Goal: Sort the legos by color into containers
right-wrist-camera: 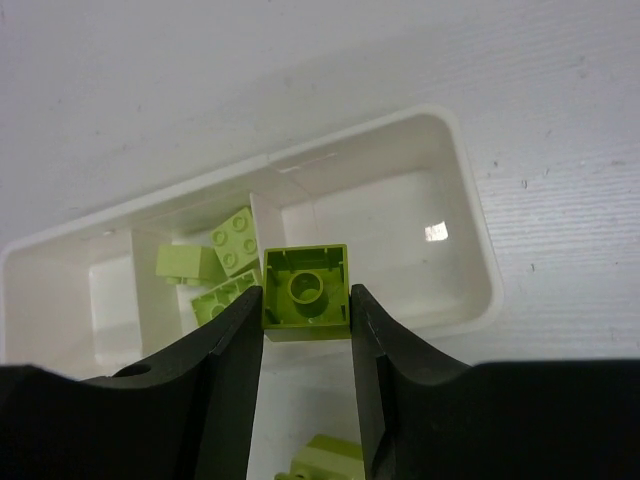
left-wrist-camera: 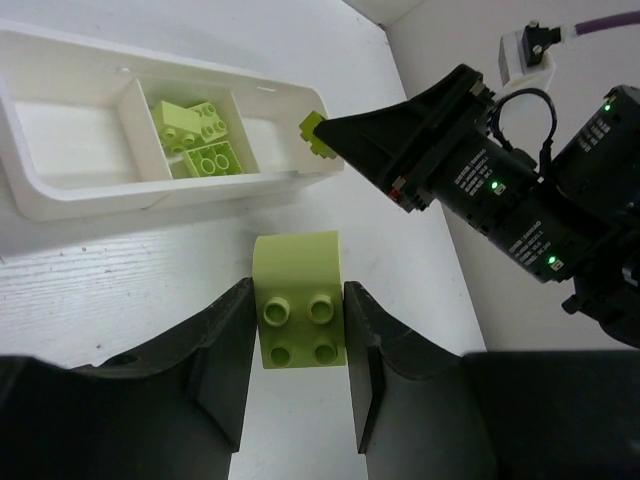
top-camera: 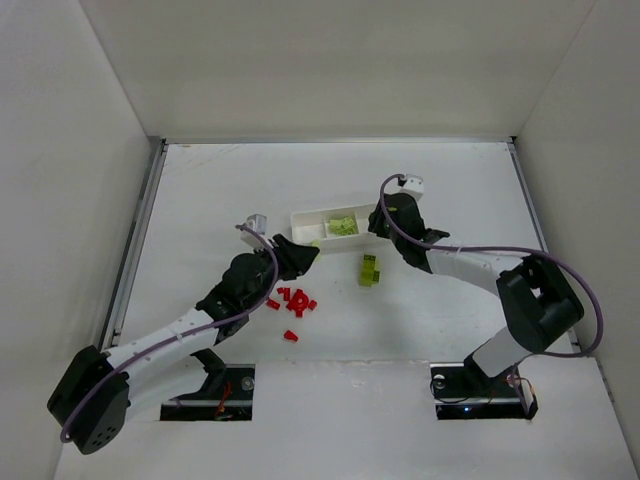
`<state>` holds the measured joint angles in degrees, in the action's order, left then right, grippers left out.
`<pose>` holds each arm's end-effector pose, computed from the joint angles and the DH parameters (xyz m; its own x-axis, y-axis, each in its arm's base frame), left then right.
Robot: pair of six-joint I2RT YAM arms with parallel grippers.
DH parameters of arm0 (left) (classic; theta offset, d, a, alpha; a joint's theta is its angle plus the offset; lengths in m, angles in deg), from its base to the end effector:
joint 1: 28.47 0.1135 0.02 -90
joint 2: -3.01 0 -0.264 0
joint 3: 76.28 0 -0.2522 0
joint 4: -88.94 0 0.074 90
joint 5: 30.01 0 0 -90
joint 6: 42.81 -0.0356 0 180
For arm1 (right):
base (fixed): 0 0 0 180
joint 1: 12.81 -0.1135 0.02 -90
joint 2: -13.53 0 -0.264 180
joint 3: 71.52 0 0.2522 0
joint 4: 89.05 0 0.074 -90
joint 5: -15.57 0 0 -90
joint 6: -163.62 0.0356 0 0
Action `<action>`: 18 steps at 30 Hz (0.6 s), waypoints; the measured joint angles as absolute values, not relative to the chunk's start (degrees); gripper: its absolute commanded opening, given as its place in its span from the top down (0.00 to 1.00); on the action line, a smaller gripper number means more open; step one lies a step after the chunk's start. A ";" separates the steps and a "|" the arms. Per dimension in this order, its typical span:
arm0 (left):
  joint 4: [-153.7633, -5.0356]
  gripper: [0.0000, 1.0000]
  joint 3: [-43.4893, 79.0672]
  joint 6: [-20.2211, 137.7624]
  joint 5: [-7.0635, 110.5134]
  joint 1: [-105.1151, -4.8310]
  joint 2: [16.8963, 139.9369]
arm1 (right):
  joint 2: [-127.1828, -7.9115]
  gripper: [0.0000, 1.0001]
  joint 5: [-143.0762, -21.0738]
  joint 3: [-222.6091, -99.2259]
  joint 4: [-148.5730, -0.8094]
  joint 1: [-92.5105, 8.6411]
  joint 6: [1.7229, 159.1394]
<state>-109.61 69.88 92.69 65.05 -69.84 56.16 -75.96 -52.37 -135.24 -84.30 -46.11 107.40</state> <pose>0.1590 -0.1359 0.2399 -0.4293 -0.5686 -0.7017 0.4080 0.5711 -0.7124 0.2890 0.1738 0.2135 -0.4854 0.2977 -0.8221 0.0378 0.9465 0.3204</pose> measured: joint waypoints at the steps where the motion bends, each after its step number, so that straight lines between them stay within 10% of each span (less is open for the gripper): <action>1: -109.46 0.83 69.84 92.47 65.24 -70.03 56.24 | -76.24 0.67 -52.09 -135.70 -84.32 -45.93 106.98; 5: -109.11 0.83 68.35 91.13 66.14 -71.00 58.19 | -76.57 0.39 -51.23 -137.34 -84.72 -45.08 106.09; 9: -109.11 0.83 64.96 89.54 66.90 -71.96 62.91 | -76.53 0.32 -50.82 -137.66 -85.18 -44.36 105.32; 18: -109.20 0.82 52.72 82.96 68.57 -72.68 78.93 | -60.66 0.64 -50.42 -124.33 -86.55 -45.41 106.50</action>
<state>-109.20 52.72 82.96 68.57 -72.68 78.93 -60.66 -50.42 -124.33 -86.55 -45.41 106.50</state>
